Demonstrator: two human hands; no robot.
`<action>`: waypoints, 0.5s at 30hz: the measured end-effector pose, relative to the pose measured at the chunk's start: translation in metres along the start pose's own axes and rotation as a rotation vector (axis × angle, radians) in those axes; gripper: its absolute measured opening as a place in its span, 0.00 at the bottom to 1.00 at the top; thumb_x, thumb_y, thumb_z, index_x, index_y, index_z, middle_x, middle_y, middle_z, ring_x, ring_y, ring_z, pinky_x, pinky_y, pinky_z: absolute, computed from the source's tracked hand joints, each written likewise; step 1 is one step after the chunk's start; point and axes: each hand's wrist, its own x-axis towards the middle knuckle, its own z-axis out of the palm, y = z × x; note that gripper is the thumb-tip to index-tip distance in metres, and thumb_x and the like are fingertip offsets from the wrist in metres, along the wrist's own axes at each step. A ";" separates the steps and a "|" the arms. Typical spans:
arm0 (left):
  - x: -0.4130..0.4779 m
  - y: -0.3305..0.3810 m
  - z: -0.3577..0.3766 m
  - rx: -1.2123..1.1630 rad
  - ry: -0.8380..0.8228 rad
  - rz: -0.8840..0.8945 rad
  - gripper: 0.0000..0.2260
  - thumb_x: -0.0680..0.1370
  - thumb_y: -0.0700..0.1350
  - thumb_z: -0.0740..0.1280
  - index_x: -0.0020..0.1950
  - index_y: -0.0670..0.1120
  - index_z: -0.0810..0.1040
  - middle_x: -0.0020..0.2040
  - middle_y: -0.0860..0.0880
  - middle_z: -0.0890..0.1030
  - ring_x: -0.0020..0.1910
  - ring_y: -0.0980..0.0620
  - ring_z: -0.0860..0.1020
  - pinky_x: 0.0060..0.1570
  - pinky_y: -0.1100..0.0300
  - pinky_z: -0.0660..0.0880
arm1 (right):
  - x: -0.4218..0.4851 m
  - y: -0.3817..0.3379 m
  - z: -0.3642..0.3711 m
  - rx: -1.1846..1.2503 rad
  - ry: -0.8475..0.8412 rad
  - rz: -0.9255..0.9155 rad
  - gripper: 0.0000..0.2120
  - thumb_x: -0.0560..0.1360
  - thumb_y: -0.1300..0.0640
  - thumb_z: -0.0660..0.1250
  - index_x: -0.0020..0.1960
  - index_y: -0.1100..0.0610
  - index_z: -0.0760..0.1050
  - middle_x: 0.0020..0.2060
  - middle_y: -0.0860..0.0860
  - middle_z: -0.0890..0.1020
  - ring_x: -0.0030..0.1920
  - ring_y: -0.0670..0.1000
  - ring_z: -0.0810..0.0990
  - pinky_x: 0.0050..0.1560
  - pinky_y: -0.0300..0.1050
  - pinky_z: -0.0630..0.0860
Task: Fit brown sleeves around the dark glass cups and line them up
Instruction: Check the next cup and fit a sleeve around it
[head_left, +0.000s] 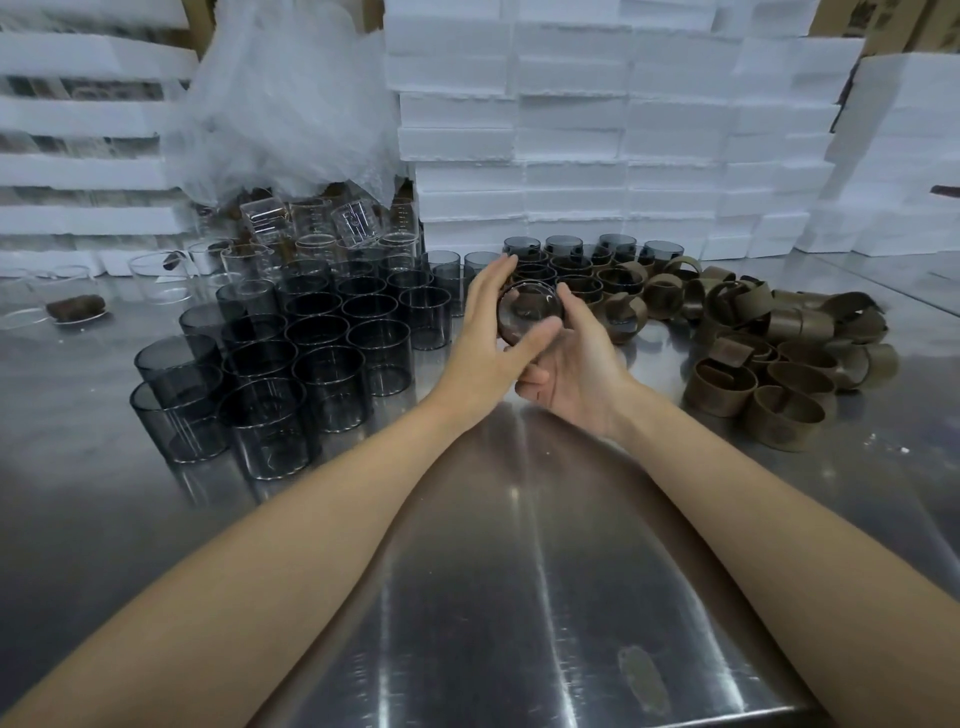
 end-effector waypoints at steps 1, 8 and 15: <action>0.000 0.000 0.001 -0.003 -0.002 -0.009 0.32 0.77 0.45 0.71 0.77 0.46 0.60 0.76 0.51 0.61 0.69 0.70 0.63 0.68 0.72 0.61 | 0.000 0.000 -0.001 0.027 0.004 0.019 0.28 0.77 0.35 0.54 0.49 0.57 0.79 0.40 0.55 0.78 0.21 0.46 0.67 0.25 0.36 0.64; 0.001 -0.001 -0.002 -0.068 0.030 -0.026 0.26 0.71 0.43 0.77 0.66 0.53 0.74 0.58 0.54 0.81 0.59 0.56 0.79 0.64 0.53 0.74 | 0.001 0.000 -0.003 0.075 0.019 0.088 0.30 0.77 0.33 0.54 0.46 0.56 0.84 0.37 0.47 0.62 0.21 0.44 0.60 0.22 0.36 0.61; 0.007 -0.002 -0.003 -0.187 0.084 -0.108 0.18 0.75 0.39 0.73 0.65 0.47 0.79 0.51 0.50 0.84 0.51 0.56 0.81 0.57 0.60 0.77 | 0.001 -0.001 -0.003 0.048 0.052 0.123 0.30 0.76 0.33 0.55 0.40 0.58 0.80 0.29 0.49 0.66 0.23 0.44 0.60 0.23 0.35 0.60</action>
